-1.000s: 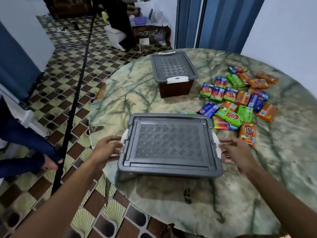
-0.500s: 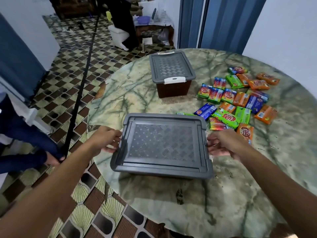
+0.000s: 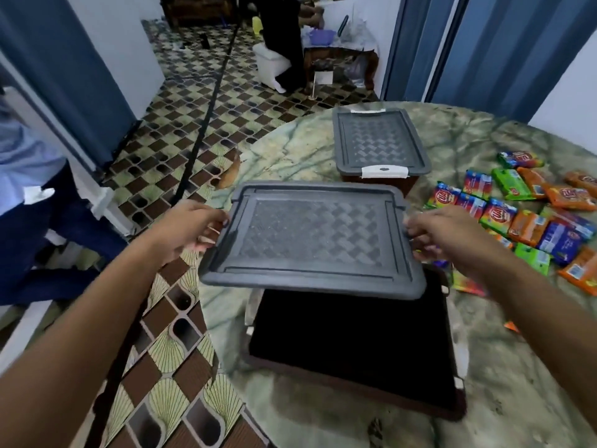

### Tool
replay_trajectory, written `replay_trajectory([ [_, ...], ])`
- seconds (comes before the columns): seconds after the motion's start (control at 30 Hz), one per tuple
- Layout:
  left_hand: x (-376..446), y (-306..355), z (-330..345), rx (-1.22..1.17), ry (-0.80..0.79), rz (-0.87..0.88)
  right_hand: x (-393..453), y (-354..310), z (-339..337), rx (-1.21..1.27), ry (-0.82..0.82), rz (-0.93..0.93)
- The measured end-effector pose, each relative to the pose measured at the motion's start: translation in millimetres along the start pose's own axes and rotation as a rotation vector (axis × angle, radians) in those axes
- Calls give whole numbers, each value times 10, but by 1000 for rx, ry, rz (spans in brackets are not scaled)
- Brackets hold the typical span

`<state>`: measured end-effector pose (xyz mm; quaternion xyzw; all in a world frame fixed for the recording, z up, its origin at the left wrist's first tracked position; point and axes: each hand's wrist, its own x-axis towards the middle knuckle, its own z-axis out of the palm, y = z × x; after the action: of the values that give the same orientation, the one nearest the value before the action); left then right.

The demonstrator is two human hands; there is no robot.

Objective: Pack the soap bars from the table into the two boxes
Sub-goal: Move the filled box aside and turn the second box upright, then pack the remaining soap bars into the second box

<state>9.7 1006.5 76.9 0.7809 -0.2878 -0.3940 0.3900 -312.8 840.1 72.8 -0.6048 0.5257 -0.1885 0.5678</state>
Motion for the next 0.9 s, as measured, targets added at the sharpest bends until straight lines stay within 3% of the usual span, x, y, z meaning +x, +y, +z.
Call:
replay_trajectory([
  [0.13,930,-16,-447,-66,141,5,977,-408,726,-150,108,-152],
  [0.23,1510,-266,-559,-50,251,-21,1653,-404,1284,-242,114,-115],
  [0.4,2112,-892,-472,106,131,-134,2206,-22,1781,-329,30,71],
  [0.47,2225,-1076,-415,245,64,-149,2207,142,1829,-479,-67,56],
  [0.57,2249,-1195,-376,732,38,-98,2103,224,1808,-885,-244,-38],
  [0.6,2226,-1155,-282,775,52,-33,2021,234,1673,-901,-255,-63],
  [0.67,1955,-1044,-229,581,40,34,1842,139,1545,-744,-265,-134],
  [0.73,1661,-955,-80,252,-137,28,1599,95,1216,-584,-180,-149],
  [0.8,1374,-881,134,-4,-396,-85,1262,192,724,-505,-40,-102],
  [0.9,1201,-864,443,-221,-614,-283,719,496,48,-473,166,14],
])
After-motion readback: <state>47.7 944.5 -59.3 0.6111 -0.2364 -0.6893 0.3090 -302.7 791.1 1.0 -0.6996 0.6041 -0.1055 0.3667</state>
